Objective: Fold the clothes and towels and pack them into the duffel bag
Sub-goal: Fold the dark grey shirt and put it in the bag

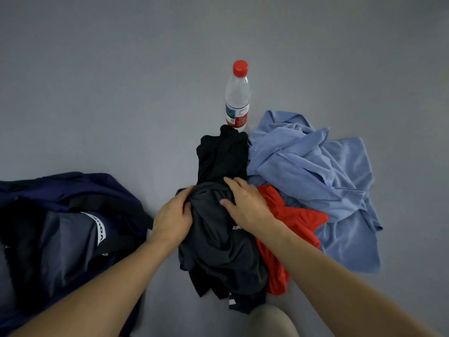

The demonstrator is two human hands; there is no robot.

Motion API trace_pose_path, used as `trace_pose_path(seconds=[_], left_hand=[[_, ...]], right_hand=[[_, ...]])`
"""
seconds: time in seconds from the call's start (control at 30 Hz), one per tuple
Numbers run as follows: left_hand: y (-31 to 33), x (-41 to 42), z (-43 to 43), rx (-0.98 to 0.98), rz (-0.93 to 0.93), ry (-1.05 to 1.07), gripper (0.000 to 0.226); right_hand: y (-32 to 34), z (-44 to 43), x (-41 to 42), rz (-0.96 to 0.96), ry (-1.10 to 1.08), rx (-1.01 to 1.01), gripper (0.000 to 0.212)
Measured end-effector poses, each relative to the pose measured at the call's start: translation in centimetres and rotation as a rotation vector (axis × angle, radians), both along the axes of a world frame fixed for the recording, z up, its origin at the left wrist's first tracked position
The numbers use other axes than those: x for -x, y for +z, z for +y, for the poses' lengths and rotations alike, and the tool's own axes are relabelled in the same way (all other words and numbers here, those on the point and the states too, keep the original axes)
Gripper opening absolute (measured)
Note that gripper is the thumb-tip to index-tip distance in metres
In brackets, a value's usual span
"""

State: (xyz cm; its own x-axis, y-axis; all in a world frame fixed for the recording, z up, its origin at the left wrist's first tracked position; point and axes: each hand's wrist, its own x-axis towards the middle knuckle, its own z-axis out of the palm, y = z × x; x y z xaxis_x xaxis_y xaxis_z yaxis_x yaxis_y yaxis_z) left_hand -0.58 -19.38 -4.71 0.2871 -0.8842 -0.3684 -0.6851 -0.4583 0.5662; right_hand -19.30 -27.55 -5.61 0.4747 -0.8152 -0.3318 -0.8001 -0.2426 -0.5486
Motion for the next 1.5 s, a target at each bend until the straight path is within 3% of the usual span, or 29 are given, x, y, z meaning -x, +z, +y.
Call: trace_pose_path(seconds=[0.1, 0.2, 0.3, 0.43, 0.6, 0.7, 0.9, 0.97, 1.1, 1.23, 1.27, 1.37, 1.43, 1.5], left_hand=[[0.0, -0.5, 0.9, -0.063, -0.031, -0.009, 0.044], [0.4, -1.3, 1.0, -0.103, 0.005, 0.013, 0.03], [1.8, -2.4, 1.2, -0.155, 0.034, 0.005, 0.01], [5.8, -4.2, 1.6, -0.161, 0.015, -0.06, 0.018], [15.8, -6.4, 2.7, -0.092, -0.078, -0.206, 0.026], [23.7, -7.2, 4.3, -0.004, -0.14, -0.223, 0.024], [36.3, -7.7, 9.8, 0.312, -0.166, -0.003, 0.021], [38.5, -7.7, 11.8, 0.478, -0.097, 0.122, 0.021], [39.8, -6.3, 17.3, 0.715, 0.115, 0.417, 0.023], [37.4, -5.6, 20.1, 0.375, 0.297, 0.257, 0.083], [37.1, -5.4, 20.1, 0.332, 0.266, 0.215, 0.079], [36.3, -6.2, 19.8, 0.374, 0.184, 0.281, 0.033], [35.9, -6.9, 19.7, 0.357, 0.224, 0.263, 0.031], [35.4, -7.0, 19.8, 0.302, 0.254, 0.156, 0.045]], right_hand=[[-0.8, 0.2, -0.4, 0.089, 0.045, 0.044, 0.05], [-0.9, 1.0, -0.3, -0.022, -0.014, 0.162, 0.026], [0.3, 1.6, -0.1, -0.121, -0.069, 0.195, 0.017], [5.0, 1.7, 0.5, -0.321, -0.168, 0.12, 0.018], [14.7, 0.5, 1.5, -0.453, -0.186, -0.032, 0.022], [21.9, 0.3, 1.5, -0.452, -0.089, 0.027, 0.022], [35.8, 2.4, -0.6, -0.493, 0.007, 0.101, 0.019], [39.7, 3.9, -1.7, -0.591, -0.048, 0.042, 0.01], [46.2, 7.9, -5.2, -0.899, -0.178, -0.266, 0.018], [49.3, 11.7, -8.6, -1.02, -0.188, -0.4, 0.015], [49.4, 12.6, -9.2, -1.041, -0.199, -0.422, 0.015], [48.7, 14.3, -10.6, -1.089, -0.254, -0.473, 0.015], [47.8, 14.8, -11.2, -1.092, -0.29, -0.495, 0.014], [47.6, 14.9, -11.8, -1.109, -0.296, -0.524, 0.013]])
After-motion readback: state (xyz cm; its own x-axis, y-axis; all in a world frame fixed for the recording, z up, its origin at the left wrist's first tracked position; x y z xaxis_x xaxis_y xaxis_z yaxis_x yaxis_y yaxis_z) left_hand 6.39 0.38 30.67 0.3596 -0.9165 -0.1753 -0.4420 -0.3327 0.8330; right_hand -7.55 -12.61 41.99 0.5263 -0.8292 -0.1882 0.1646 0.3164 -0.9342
